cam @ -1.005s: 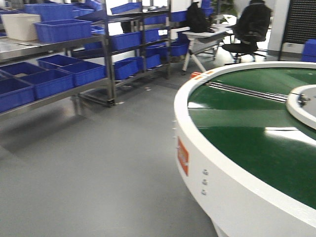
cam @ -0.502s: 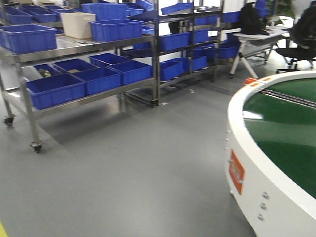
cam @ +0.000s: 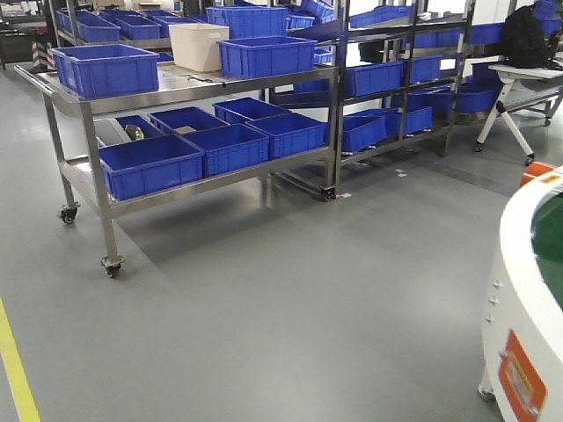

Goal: Pick red and yellow blocks into blue bin
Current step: 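Drive the base with both blocks held to the large blue bin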

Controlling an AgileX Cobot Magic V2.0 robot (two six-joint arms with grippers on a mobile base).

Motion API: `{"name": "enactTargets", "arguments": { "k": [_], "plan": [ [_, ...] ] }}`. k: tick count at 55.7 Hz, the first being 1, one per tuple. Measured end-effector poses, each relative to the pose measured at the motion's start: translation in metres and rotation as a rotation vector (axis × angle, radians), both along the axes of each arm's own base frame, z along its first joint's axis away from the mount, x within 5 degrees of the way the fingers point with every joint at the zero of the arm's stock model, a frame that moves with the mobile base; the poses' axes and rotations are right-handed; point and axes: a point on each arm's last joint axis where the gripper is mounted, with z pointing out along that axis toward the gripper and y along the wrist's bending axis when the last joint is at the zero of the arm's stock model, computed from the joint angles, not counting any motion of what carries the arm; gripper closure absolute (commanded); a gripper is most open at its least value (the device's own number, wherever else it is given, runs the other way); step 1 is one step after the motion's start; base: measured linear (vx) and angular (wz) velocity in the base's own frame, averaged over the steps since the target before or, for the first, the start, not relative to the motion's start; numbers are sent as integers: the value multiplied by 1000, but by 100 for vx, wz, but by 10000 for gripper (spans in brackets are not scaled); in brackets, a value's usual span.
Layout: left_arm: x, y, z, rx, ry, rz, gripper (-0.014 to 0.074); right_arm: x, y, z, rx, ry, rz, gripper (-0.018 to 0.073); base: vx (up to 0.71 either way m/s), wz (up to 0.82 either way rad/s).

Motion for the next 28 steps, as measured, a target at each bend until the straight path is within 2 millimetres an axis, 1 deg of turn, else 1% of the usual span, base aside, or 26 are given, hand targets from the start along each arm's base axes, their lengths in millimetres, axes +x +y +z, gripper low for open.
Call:
{"name": "enactTargets", "arguments": {
  "k": [15, 28],
  "plan": [
    [0, 0, 0, 0, 0, 0, 594, 0, 0, 0, 0, 0, 0, 566, 41, 11],
    [0, 0, 0, 0, 0, 0, 594, 0, 0, 0, 0, 0, -1, 566, 46, 23]
  ]
}}
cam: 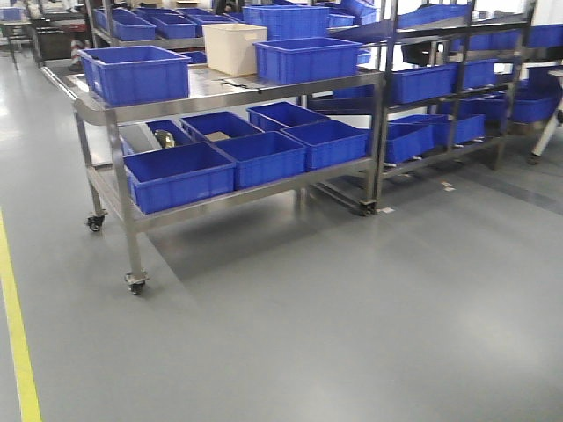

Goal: Pick red and yellow blocks into blue bin
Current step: 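Drive the base with both blocks held to the large blue bin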

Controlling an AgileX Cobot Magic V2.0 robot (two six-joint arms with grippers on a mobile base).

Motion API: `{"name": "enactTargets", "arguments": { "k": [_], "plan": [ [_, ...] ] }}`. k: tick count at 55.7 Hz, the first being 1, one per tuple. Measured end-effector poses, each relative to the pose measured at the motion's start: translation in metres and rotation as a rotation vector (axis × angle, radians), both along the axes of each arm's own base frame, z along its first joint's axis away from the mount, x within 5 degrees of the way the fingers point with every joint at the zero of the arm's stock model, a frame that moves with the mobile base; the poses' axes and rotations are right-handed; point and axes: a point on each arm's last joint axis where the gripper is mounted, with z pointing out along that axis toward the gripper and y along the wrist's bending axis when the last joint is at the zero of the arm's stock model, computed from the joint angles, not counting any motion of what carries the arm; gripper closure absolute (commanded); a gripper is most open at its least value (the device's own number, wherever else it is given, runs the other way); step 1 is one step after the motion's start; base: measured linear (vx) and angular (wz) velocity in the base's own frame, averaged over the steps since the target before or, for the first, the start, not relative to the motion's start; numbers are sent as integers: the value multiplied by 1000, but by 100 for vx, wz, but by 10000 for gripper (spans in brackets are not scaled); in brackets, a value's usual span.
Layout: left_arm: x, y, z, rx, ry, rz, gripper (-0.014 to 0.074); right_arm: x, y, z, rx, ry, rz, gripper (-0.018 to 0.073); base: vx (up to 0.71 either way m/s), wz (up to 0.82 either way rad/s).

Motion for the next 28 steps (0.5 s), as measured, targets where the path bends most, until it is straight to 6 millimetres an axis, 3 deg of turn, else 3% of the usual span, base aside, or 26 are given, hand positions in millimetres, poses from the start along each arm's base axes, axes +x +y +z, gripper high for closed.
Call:
{"name": "enactTargets", "arguments": {
  "k": [14, 28],
  "plan": [
    [0, 0, 0, 0, 0, 0, 594, 0, 0, 0, 0, 1, 0, 566, 51, 19],
    [0, 0, 0, 0, 0, 0, 594, 0, 0, 0, 0, 1, 0, 566, 53, -5]
  ]
}}
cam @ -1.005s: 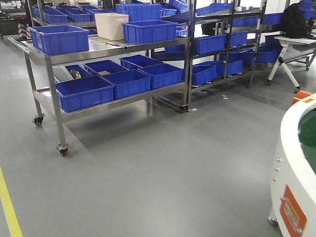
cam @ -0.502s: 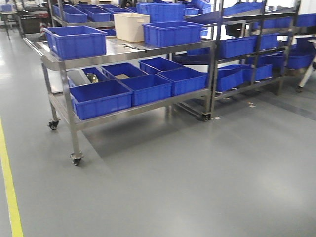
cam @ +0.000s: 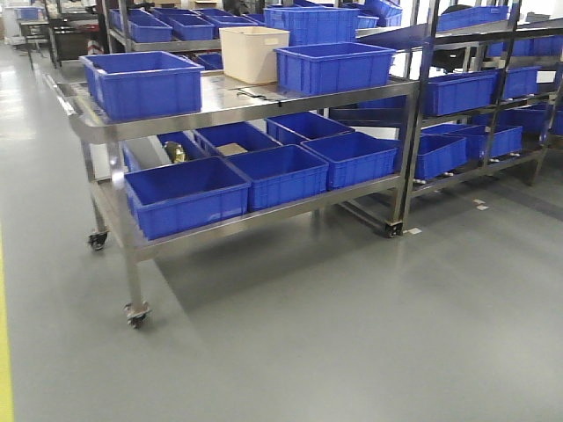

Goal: Pick red and yellow blocks into blue bin
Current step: 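Drive the base with both blocks held to the large blue bin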

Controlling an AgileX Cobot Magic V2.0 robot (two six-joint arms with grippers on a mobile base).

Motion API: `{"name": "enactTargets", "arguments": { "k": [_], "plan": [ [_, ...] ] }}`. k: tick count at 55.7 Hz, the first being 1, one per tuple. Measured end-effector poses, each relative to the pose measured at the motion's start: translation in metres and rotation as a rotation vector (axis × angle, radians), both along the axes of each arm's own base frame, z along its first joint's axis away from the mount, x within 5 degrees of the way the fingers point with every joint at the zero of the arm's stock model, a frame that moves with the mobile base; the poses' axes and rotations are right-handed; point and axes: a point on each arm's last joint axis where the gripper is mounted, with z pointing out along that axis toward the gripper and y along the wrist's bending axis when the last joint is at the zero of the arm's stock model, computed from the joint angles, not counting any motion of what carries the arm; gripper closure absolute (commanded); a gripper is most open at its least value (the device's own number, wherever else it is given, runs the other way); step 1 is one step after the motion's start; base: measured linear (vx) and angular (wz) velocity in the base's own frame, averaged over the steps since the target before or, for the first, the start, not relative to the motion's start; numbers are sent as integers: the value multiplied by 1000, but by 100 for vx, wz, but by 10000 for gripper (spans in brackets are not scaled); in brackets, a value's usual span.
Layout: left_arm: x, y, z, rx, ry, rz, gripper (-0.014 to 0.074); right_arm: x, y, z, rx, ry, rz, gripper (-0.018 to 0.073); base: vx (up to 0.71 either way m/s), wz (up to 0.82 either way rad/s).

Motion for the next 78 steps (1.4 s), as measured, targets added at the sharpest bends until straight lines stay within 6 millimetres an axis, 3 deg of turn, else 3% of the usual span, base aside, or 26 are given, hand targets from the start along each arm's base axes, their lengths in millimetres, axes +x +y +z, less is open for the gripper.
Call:
{"name": "enactTargets", "arguments": {
  "k": [78],
  "plan": [
    [0, 0, 0, 0, 0, 0, 594, 0, 0, 0, -1, 1, 0, 566, 59, -38]
  ]
}}
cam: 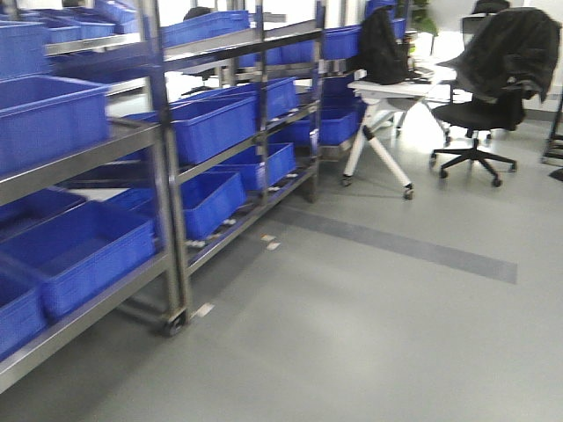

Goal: Pick red and yellow blocks into blue bin
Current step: 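Drive the base with both blocks held to the large blue bin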

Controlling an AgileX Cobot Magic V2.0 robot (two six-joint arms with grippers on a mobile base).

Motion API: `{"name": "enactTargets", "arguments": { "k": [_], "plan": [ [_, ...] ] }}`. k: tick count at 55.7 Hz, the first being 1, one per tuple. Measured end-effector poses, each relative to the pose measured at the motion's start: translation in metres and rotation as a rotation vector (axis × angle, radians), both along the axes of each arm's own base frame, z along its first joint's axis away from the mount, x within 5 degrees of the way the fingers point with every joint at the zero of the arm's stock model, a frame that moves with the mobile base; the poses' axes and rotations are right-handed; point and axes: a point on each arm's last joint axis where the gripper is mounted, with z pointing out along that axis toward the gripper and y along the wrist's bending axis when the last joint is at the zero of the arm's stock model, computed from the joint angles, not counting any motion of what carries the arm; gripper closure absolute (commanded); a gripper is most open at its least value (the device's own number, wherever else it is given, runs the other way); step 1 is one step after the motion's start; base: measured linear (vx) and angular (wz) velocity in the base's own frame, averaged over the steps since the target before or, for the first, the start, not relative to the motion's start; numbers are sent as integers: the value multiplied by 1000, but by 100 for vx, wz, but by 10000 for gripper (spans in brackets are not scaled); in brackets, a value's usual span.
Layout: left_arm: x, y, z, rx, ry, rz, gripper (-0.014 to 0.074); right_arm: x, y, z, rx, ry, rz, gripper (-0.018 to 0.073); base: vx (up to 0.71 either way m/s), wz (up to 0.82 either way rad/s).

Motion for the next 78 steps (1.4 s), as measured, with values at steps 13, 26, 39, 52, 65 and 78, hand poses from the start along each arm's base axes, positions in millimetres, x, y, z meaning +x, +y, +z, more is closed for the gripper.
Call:
{"name": "enactTargets", "arguments": {
  "k": [13, 26, 39, 52, 65, 78],
  "plan": [
    [0, 0, 0, 0, 0, 0, 594, 0, 0, 0, 0, 0, 0, 566, 62, -29],
    [0, 0, 0, 0, 0, 0, 594, 0, 0, 0, 0, 0, 0, 566, 61, -22],
    [0, 0, 0, 0, 0, 0, 594, 0, 0, 0, 0, 0, 0, 566, 59, -10],
    [0, 0, 0, 0, 0, 0, 594, 0, 0, 0, 0, 0, 0, 566, 56, 15],
    [0, 0, 0, 0, 0, 0, 594, 0, 0, 0, 0, 0, 0, 566, 53, 33],
    [0, 0, 0, 0, 0, 0, 594, 0, 0, 0, 0, 0, 0, 566, 50, 39]
  ]
}}
